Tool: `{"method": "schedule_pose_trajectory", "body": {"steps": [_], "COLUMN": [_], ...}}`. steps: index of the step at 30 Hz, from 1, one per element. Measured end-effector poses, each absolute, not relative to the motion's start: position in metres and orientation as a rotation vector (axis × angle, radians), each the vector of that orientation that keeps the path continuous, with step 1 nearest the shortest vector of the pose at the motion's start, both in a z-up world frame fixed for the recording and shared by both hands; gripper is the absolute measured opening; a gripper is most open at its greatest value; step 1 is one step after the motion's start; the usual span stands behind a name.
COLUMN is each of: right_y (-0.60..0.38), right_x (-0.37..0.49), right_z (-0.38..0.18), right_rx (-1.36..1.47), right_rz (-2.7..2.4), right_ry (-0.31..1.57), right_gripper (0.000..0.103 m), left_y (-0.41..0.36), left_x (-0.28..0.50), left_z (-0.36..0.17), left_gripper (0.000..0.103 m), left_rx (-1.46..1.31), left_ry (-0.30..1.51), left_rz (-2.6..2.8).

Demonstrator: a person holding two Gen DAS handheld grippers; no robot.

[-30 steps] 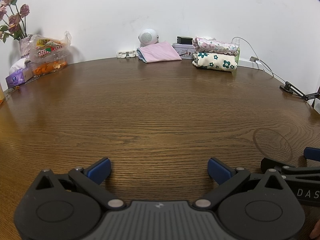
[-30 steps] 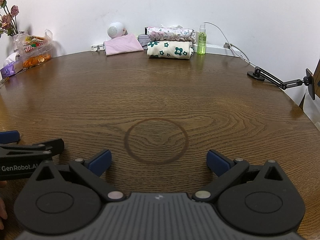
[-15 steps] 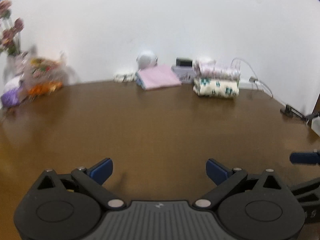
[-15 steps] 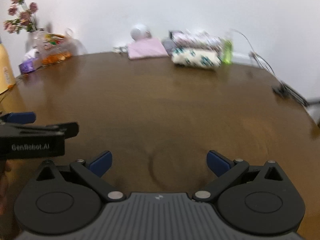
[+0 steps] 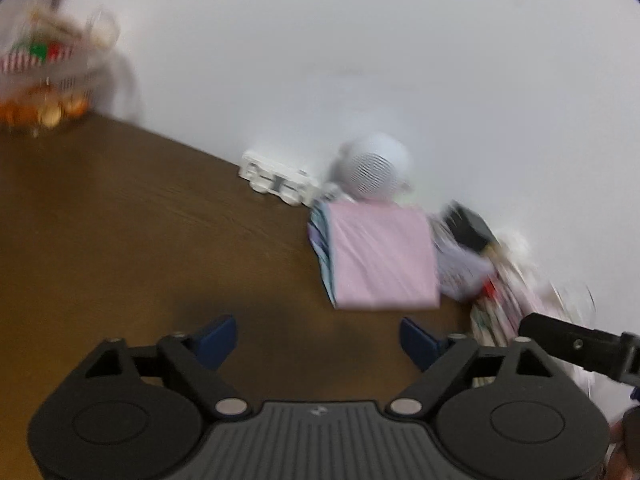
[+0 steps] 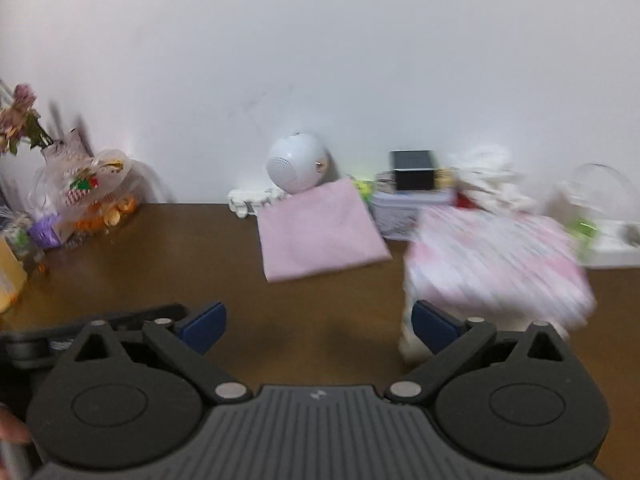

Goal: Fold clothes
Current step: 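Grasp the pink-and-blue garment with both grippers and lift it from the pile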

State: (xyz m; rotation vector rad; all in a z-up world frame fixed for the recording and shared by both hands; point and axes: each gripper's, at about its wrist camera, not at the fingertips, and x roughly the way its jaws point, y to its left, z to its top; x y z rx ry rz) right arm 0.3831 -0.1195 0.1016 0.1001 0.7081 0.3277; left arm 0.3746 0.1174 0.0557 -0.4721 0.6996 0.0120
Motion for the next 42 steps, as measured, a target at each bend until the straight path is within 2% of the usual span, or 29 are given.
{"method": "schedule_pose_trajectory", "body": {"steps": [3, 4, 5, 7, 8, 9, 12, 13, 15, 16, 17, 18, 23, 30, 35, 39, 42], "right_y": [-0.109, -0.107, -0.104, -0.098, -0.095, -0.094, -0.090, -0.090, -0.092, -0.093, -0.093, -0.095, -0.093, -0.109, -0.131, -0.158, -0.167], "right_x": [0.446, 0.465, 0.482, 0.512, 0.525, 0.533, 0.549, 0.550, 0.552, 0.553, 0.554, 0.555, 0.522, 0.388, 0.272, 0.173, 0.111], "right_z": [0.097, 0.092, 0.085, 0.069, 0.061, 0.054, 0.037, 0.033, 0.026, 0.022, 0.018, 0.014, 0.050, 0.205, 0.310, 0.359, 0.366], "right_rx": [0.120, 0.122, 0.128, 0.134, 0.133, 0.130, 0.120, 0.128, 0.147, 0.157, 0.167, 0.191, 0.202, 0.150, 0.111, 0.142, 0.120], "right_rz": [0.329, 0.312, 0.295, 0.275, 0.272, 0.259, 0.217, 0.214, 0.210, 0.216, 0.223, 0.229, 0.285, 0.440, 0.457, 0.468, 0.476], "right_ry": [0.745, 0.762, 0.782, 0.833, 0.864, 0.885, 0.911, 0.909, 0.905, 0.911, 0.918, 0.937, 0.850, 0.604, 0.423, 0.365, 0.354], "right_gripper": [0.093, 0.092, 0.087, 0.080, 0.071, 0.070, 0.066, 0.066, 0.064, 0.044, 0.014, 0.005, 0.002, 0.002, 0.002, 0.002, 0.002], "left_y": [0.132, 0.137, 0.141, 0.143, 0.142, 0.140, 0.133, 0.132, 0.129, 0.128, 0.127, 0.127, 0.130, 0.125, 0.102, 0.074, 0.059], "left_x": [0.419, 0.430, 0.441, 0.459, 0.464, 0.468, 0.481, 0.482, 0.484, 0.484, 0.481, 0.477, 0.446, 0.338, 0.226, 0.142, 0.104], "left_z": [0.037, 0.029, 0.022, 0.010, 0.006, 0.004, -0.003, -0.006, -0.005, -0.005, -0.001, 0.003, 0.068, 0.221, 0.323, 0.359, 0.358], "left_gripper": [0.072, 0.063, 0.057, 0.050, 0.047, 0.045, 0.023, 0.010, 0.005, 0.003, 0.002, 0.002, 0.001, 0.001, 0.001, 0.001, 0.001], "left_rx": [-0.586, -0.639, -0.693, -0.784, -0.810, -0.814, -0.833, -0.857, -0.844, -0.835, -0.820, -0.812, -0.740, -0.592, -0.489, -0.338, -0.311], "left_ry": [0.718, 0.732, 0.746, 0.766, 0.766, 0.771, 0.794, 0.805, 0.784, 0.772, 0.758, 0.748, 0.656, 0.401, 0.276, 0.272, 0.328], "left_rz": [0.053, 0.063, 0.072, 0.044, 0.027, 0.014, -0.029, -0.048, -0.071, -0.083, -0.092, -0.101, -0.160, -0.299, -0.398, -0.412, -0.416]}}
